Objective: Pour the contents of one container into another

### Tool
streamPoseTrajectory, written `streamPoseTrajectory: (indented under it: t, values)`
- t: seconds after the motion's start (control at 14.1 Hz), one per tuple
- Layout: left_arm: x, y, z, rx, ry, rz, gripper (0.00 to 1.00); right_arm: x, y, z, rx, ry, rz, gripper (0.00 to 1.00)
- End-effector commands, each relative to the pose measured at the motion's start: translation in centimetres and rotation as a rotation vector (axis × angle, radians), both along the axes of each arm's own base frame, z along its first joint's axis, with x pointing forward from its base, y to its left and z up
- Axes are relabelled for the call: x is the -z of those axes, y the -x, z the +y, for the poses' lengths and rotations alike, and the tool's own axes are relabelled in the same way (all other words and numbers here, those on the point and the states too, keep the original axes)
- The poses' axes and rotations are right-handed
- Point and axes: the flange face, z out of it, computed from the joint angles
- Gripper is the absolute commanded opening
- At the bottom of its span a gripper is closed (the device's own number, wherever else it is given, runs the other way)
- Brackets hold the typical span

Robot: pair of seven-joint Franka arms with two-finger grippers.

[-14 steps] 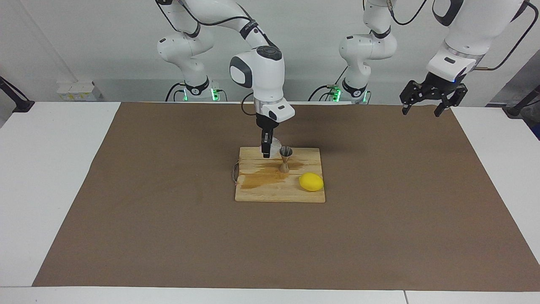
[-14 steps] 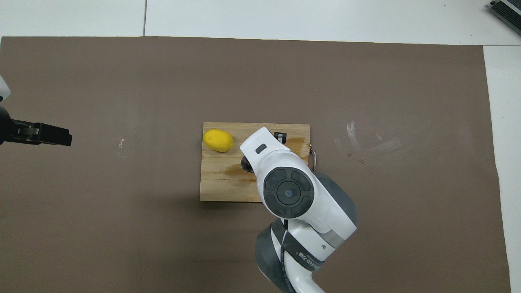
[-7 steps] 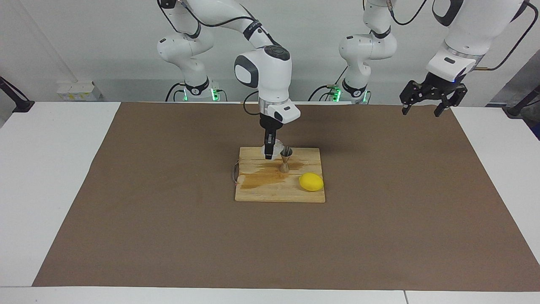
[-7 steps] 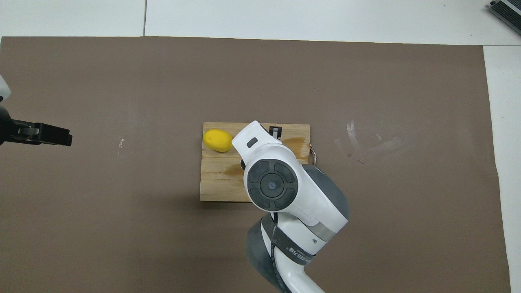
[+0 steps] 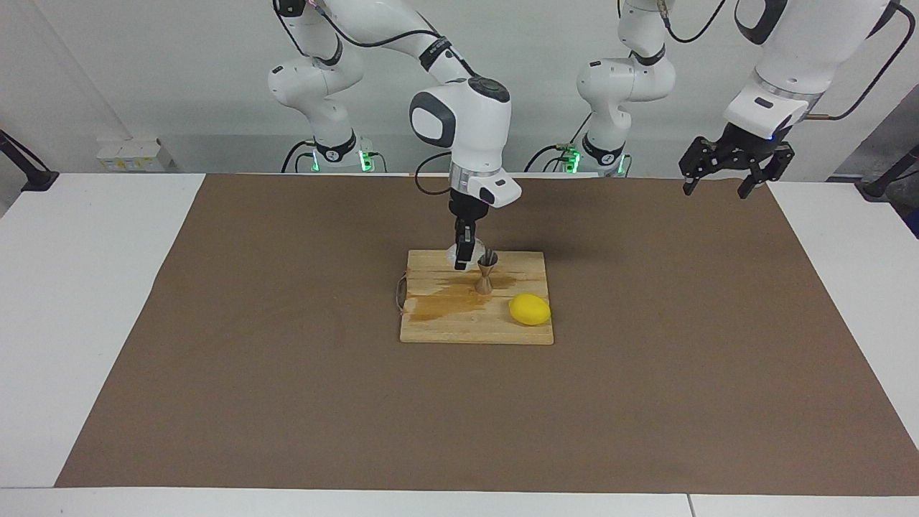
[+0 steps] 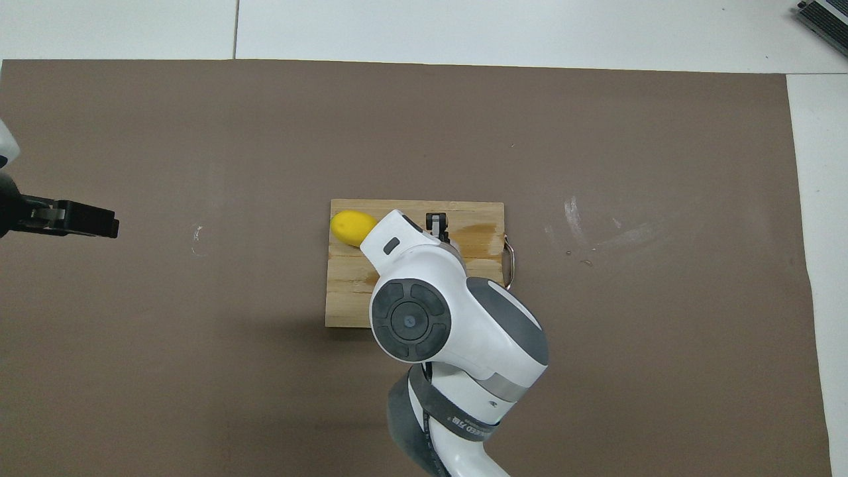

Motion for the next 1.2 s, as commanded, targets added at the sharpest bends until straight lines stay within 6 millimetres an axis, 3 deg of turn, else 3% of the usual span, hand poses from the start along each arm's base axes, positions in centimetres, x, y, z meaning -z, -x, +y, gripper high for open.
streamPoseTrajectory:
  t: [0.0, 0.35, 0.5, 1.13]
  values:
    - [-0.1, -0.1, -0.3, 0.003, -0.011, 0.006, 1.00, -0.2, -0.7, 0.6, 0.012, 0.031, -0.020, 0.22]
    - [0.5, -0.6, -0.7, 0.016, -0.006, 0.003, 1.00, 0.0, -0.6, 0.7, -0.004, 0.061, -0.035, 0.22]
    - [0.6, -0.8, -0.7, 0.054, -0.007, -0.002, 1.00, 0.2, 0.4, 1.9, -0.033, 0.075, -0.040, 0.22]
    - [0.8, -0.9, -0.4, 0.063, 0.008, -0.009, 1.00, 0.6, 0.8, 1.8, -0.061, 0.145, -0.061, 0.20]
